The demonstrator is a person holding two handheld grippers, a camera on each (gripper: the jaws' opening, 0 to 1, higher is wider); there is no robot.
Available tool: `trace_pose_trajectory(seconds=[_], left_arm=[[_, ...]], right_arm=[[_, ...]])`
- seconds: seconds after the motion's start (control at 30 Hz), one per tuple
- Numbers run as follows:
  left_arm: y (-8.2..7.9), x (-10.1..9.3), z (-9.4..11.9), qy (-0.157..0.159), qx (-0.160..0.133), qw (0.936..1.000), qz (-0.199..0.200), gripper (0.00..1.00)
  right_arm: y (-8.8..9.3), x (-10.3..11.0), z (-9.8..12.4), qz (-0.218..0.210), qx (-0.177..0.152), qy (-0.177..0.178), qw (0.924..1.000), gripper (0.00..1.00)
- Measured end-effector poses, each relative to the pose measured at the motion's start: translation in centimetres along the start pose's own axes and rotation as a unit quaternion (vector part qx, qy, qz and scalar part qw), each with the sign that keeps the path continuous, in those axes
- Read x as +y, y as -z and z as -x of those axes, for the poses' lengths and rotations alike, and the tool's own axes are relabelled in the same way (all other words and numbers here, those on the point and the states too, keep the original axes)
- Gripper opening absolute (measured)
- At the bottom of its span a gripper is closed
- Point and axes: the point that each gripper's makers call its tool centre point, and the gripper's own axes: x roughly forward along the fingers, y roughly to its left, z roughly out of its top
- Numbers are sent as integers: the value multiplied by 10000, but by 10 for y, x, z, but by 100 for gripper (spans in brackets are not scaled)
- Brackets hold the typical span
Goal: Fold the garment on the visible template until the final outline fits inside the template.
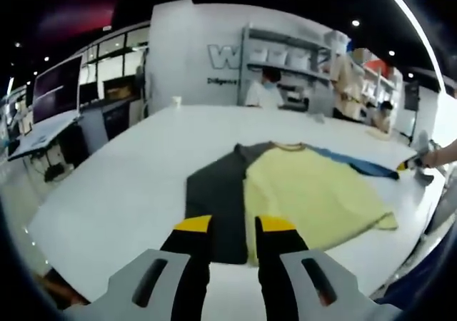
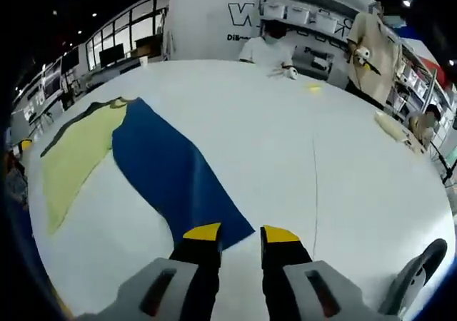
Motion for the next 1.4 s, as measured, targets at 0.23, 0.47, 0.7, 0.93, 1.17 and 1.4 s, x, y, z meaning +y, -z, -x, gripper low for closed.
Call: trace_pose_trajectory(seconds=[0.23, 0.47, 0.7, 0.93, 1.17, 1.4], left_arm=[[2, -5, 6, -126, 30, 9999, 35, 22], [1, -10, 10, -235, -17, 9997, 91, 22], [4, -32, 15, -320, -25, 9994, 131, 22], [7, -37, 19, -453, -32, 9988, 189, 22], [12, -41, 20, -468, 3, 9986, 233, 23], [14, -30, 18, -390, 12, 9991, 183, 23]], right_arm=[[1, -16, -22, 248, 88, -76, 9996, 13], [9, -25, -29, 679, 236, -179, 9972, 0], [2, -42, -35, 981, 264, -134, 9947, 0], [-7, -63, -46, 998, 207, -107, 9947, 0], [-13, -74, -45, 582, 96, 185, 9981, 0], [-41, -45, -5, 303, -797, 215, 9961, 0]])
